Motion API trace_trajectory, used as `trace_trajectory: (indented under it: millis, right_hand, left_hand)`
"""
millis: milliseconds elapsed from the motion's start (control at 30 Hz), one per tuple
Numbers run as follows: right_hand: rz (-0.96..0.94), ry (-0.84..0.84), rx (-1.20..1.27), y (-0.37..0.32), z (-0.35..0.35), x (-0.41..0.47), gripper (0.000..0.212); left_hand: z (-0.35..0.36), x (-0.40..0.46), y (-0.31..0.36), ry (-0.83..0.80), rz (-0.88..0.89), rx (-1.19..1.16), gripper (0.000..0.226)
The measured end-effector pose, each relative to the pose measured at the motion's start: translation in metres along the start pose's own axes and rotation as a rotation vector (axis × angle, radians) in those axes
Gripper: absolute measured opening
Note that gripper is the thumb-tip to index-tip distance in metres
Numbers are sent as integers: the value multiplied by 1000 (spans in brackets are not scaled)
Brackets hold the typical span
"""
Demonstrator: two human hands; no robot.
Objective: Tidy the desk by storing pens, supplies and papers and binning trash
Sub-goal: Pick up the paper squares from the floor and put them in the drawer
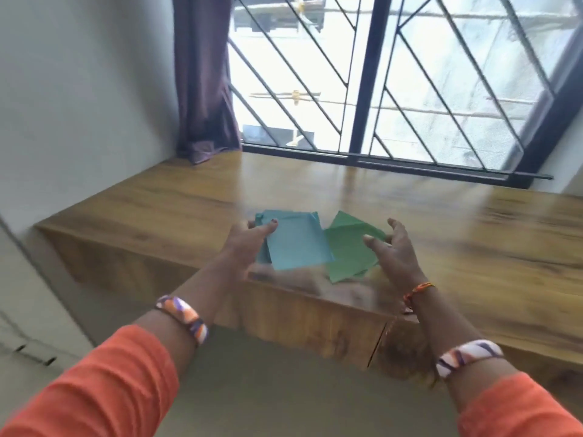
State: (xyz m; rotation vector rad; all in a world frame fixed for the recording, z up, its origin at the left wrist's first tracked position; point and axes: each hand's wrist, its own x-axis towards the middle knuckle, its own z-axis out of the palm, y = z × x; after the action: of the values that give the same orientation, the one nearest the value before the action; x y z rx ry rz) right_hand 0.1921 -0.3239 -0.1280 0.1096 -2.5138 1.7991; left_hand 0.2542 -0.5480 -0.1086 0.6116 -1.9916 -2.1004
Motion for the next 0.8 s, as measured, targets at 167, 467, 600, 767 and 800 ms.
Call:
trace_trajectory:
  millis: [167,467,600,767,800]
  right_hand:
    - [-35,49,-600,28,1,31,67]
    - [-40,35,-882,32,11,34,54]
    - [-56,67,-931,34,14,32,56]
    - [-60,170,-769,36,13,28,60]
    - [-57,188,-733,36,11,27,59]
  left_hand:
    - [8,95,-15,17,233,686,48]
    - [4,128,-37,-49,534,971,26]
    - [5,125,-38,-73,547,1005,26]
    - [3,124,-33,-59,445,907,30]
    - [2,124,-32,-71,403,875,31]
